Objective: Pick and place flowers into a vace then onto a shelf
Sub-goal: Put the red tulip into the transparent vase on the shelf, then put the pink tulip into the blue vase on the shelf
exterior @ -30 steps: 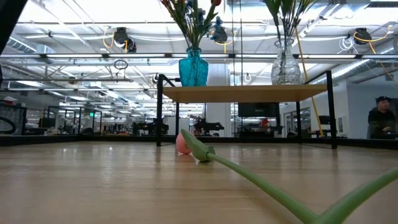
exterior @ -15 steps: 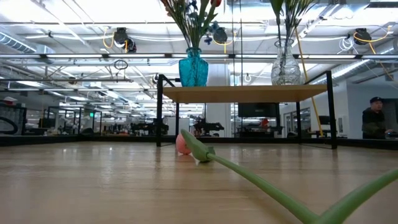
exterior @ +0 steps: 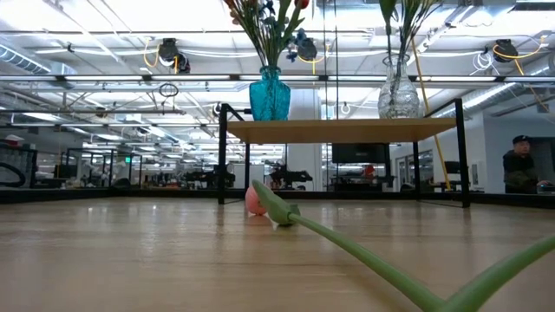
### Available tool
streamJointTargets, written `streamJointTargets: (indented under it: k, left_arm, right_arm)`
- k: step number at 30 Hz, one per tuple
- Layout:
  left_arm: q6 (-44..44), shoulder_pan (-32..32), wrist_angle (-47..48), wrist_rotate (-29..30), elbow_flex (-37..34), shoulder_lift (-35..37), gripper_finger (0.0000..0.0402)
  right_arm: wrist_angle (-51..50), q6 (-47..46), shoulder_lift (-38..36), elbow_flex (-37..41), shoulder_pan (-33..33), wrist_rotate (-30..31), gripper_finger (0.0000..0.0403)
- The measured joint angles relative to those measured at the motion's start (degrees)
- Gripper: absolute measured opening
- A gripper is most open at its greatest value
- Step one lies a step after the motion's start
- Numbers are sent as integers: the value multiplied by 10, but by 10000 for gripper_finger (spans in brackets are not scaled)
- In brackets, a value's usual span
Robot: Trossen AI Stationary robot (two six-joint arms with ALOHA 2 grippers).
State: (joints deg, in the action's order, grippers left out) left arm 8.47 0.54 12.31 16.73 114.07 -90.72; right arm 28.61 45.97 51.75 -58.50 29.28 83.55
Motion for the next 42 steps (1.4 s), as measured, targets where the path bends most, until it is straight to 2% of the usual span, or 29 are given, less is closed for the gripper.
streamJointTargets:
  k: [4, 9, 14, 18, 26, 31, 36, 39, 42]
  left_arm:
    - [-1, 0, 0, 0, 0, 0, 113]
    - [-2, 4, 0, 0, 0, 0, 113]
    - [-1, 13, 15, 0, 0, 0, 113]
    - [-2, 23, 45, 17, 0, 0, 113]
    - [2, 35, 61, 33, 0, 0, 113]
    - [-1, 34, 62, 34, 0, 0, 113]
    - [-29, 39, 77, 27, 0, 0, 113]
    - [-67, 51, 142, 1, 0, 0, 113]
    - [-153, 75, 251, -30, 0, 0, 113]
  right_arm:
    - [-50, -36, 0, 0, 1, 18, 184]
    - [-86, -72, 1, 0, -1, 23, 229]
    - [-86, -83, 1, 0, 6, 21, 273]
    - [-34, -19, 1, 0, 26, 19, 289]
    - [135, 161, 1, 0, 50, 14, 285]
    - [201, 208, 2, 0, 53, -69, 284]
    - [203, 208, 2, 0, 58, -124, 283]
    - [190, 208, 5, 0, 83, -196, 283]
    - [157, 198, 6, 0, 118, -275, 283]
